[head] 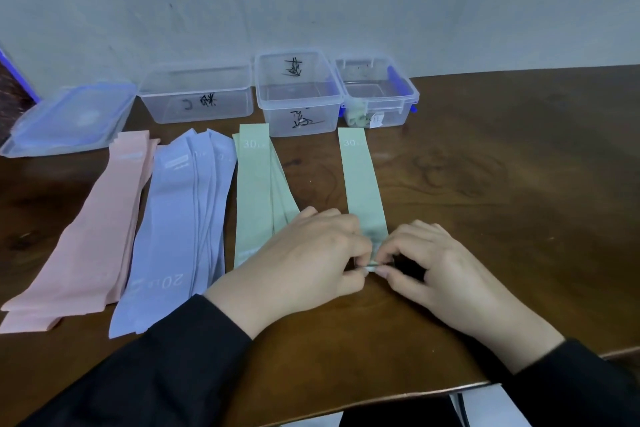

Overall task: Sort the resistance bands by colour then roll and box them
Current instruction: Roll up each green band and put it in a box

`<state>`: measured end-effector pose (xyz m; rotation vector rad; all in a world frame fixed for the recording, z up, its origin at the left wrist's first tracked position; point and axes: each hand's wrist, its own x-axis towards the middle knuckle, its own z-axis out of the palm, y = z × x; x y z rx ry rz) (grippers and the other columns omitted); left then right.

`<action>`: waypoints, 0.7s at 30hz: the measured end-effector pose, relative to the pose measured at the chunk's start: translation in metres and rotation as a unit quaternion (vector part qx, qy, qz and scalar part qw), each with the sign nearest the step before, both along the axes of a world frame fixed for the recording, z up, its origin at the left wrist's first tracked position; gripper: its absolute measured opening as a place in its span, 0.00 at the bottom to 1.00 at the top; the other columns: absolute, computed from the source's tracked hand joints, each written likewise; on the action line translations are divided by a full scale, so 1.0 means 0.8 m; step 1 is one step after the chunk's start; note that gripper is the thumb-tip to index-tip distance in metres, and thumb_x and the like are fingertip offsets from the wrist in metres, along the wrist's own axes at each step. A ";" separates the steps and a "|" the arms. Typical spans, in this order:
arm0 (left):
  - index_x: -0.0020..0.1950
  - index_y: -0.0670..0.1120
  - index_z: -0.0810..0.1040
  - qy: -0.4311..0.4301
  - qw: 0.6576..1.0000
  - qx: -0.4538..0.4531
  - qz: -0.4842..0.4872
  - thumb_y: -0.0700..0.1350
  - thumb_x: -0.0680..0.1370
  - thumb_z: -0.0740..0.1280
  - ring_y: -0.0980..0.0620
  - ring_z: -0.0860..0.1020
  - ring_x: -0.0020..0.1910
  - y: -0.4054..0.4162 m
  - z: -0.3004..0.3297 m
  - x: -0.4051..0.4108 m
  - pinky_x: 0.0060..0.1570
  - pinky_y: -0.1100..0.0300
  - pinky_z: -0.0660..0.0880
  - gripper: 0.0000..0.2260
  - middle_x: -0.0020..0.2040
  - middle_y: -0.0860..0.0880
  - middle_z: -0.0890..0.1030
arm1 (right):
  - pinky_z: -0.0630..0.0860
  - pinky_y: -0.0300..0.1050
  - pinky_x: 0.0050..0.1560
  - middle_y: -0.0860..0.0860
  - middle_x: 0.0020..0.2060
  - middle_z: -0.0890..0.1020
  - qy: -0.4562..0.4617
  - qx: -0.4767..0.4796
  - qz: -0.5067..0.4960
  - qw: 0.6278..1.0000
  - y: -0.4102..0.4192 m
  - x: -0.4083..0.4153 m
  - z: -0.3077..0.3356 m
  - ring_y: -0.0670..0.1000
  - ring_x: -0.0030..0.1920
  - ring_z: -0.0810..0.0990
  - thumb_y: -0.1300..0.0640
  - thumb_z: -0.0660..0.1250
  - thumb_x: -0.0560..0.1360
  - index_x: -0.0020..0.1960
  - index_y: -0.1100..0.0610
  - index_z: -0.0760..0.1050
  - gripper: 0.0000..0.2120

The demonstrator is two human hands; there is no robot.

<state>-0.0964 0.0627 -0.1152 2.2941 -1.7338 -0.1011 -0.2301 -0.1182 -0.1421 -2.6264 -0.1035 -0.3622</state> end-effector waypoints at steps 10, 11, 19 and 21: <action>0.48 0.57 0.75 0.058 0.997 -0.029 0.033 0.55 0.79 0.65 0.57 0.68 0.50 0.002 -0.008 -0.001 0.55 0.56 0.68 0.03 0.45 0.59 0.73 | 0.72 0.45 0.51 0.37 0.47 0.77 -0.009 -0.019 0.008 1.000 0.000 0.004 -0.007 0.45 0.50 0.76 0.50 0.67 0.80 0.51 0.47 0.82 0.06; 0.48 0.57 0.75 0.060 0.997 -0.030 0.031 0.54 0.79 0.65 0.57 0.68 0.50 0.002 -0.009 0.000 0.55 0.56 0.68 0.03 0.45 0.58 0.73 | 0.72 0.44 0.51 0.37 0.47 0.77 -0.010 -0.020 0.009 1.000 0.000 0.004 -0.006 0.45 0.50 0.76 0.50 0.67 0.80 0.52 0.47 0.83 0.06; 0.47 0.55 0.82 0.027 0.998 -0.048 0.027 0.52 0.80 0.65 0.57 0.70 0.47 0.001 -0.015 0.002 0.53 0.56 0.68 0.07 0.44 0.59 0.74 | 0.75 0.47 0.52 0.39 0.48 0.78 -0.014 -0.007 0.004 1.000 -0.002 0.002 -0.005 0.47 0.50 0.77 0.50 0.69 0.79 0.51 0.48 0.83 0.05; 0.49 0.55 0.83 0.018 0.998 -0.051 0.025 0.53 0.80 0.66 0.57 0.70 0.47 0.002 -0.015 0.002 0.53 0.57 0.68 0.06 0.45 0.59 0.74 | 0.75 0.48 0.52 0.38 0.49 0.77 -0.012 -0.003 0.001 1.000 -0.003 0.001 -0.005 0.46 0.51 0.77 0.48 0.69 0.78 0.52 0.48 0.84 0.07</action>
